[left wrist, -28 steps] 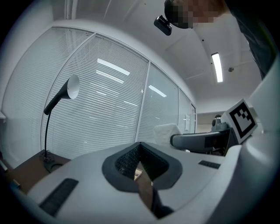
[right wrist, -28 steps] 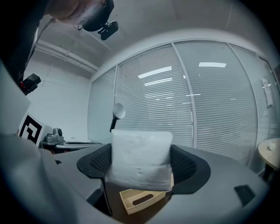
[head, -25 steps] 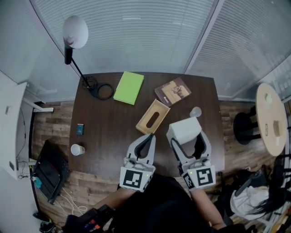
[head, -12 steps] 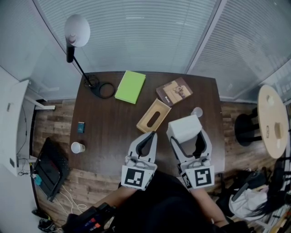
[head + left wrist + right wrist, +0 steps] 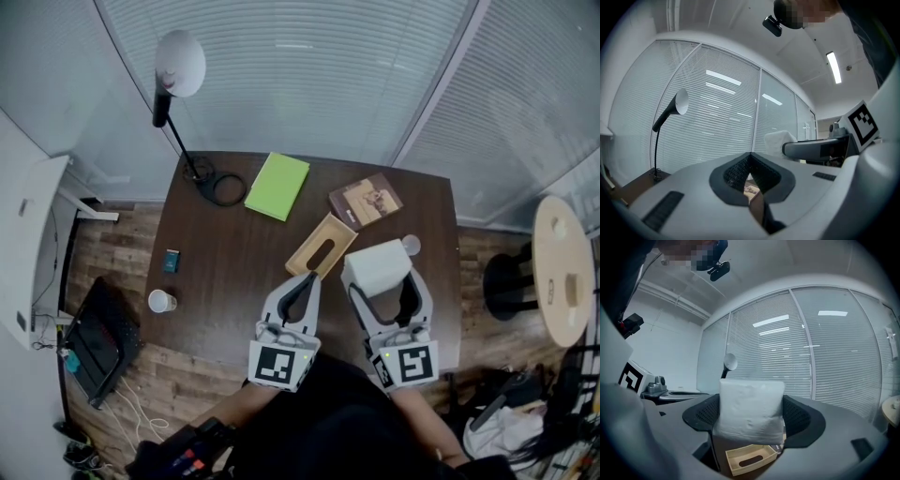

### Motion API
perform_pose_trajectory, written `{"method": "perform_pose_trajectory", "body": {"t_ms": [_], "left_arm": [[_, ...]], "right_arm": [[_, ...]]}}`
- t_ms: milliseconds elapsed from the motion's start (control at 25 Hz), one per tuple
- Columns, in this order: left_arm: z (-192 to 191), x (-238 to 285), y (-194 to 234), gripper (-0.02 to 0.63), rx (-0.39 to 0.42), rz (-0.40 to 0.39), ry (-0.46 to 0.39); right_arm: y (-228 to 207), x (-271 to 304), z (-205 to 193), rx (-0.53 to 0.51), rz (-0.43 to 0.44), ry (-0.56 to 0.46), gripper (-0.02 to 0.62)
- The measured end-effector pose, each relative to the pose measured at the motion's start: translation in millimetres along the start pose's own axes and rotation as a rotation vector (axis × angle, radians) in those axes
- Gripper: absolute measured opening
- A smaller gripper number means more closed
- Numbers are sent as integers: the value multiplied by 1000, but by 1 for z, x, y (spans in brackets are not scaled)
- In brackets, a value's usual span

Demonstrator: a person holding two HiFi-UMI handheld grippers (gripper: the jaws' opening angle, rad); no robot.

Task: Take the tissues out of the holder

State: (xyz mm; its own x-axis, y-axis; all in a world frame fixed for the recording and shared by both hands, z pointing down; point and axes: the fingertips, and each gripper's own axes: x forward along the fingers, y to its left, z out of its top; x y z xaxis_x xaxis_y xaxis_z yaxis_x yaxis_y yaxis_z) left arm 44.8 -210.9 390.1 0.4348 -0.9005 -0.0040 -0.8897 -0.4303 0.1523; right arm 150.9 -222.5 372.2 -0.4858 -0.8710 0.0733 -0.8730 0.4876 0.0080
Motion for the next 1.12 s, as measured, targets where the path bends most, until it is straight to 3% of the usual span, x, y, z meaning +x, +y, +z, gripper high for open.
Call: {"method": "perform_pose_trajectory", "body": {"t_ms": [560,1120], "left_arm": [[3,-9,15,-5,-8,42,-7],[0,-9,11,-5,-2,28,-3]], "right_arm": [[11,6,9,-94,-1,-35,419],[2,-1,4,-65,-38,-19,419]]}}
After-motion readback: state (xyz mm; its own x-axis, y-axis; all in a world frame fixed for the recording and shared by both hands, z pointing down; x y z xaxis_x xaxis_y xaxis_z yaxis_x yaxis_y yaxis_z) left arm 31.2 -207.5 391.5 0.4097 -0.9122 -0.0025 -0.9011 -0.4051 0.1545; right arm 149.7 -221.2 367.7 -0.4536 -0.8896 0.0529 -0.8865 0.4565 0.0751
